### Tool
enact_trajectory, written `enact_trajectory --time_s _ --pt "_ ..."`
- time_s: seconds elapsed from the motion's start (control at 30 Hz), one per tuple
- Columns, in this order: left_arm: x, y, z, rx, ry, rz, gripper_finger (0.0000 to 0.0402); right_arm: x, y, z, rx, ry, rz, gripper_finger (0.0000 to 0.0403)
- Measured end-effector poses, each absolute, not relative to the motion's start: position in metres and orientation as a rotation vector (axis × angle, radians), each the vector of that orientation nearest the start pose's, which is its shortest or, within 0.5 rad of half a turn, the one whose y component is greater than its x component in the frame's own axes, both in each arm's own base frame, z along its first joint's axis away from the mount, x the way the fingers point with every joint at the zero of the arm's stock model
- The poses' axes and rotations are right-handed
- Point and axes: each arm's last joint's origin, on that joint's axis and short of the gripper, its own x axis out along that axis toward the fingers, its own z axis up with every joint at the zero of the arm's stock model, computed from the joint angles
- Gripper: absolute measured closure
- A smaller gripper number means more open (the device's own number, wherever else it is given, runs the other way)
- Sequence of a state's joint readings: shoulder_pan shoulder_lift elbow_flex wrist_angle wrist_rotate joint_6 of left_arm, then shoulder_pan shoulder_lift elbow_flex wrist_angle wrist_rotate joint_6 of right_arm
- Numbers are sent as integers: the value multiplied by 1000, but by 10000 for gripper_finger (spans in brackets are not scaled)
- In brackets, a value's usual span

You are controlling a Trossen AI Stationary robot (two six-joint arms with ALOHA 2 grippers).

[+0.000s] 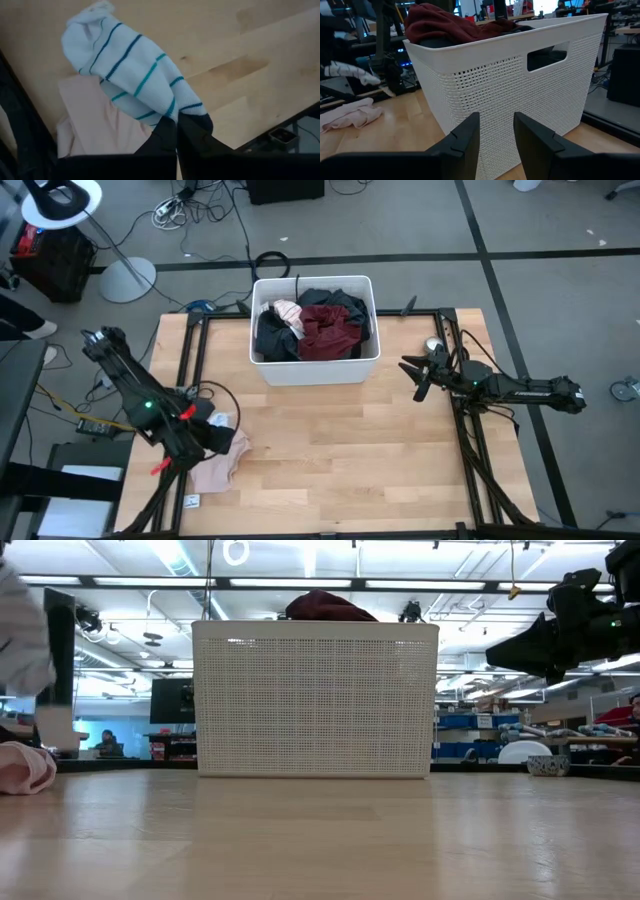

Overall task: Sort clothes
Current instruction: Put the white sock into the white laundry bin

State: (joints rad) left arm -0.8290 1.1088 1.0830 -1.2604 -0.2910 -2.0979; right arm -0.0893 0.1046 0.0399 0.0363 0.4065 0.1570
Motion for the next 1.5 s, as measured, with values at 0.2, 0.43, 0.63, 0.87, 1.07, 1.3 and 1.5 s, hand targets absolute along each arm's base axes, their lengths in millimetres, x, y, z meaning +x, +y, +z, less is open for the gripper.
enact_trajectory --time_s 0.2,0.43,0.63,0.87,1.07,1.3,1.5 --pt "133 -120 343 -1058 945 761 401 99 -20 172 149 -11 -497 282" --pt "147 -100 395 -962 801 687 401 99 -20 172 149 -11 -497 282" --pt "153 -66 434 -856 667 663 401 99 -20 172 149 -11 -497 282" --pt "158 -25 469 -730 535 649 401 99 -20 172 149 -11 -497 282" --pt "164 11 486 -623 471 620 401 99 -20 172 150 -11 -497 282" --pt "190 60 482 -509 523 559 401 99 -20 172 150 -11 -497 282" --pt "222 111 464 -402 593 504 401 99 -20 172 150 -10 -497 282"
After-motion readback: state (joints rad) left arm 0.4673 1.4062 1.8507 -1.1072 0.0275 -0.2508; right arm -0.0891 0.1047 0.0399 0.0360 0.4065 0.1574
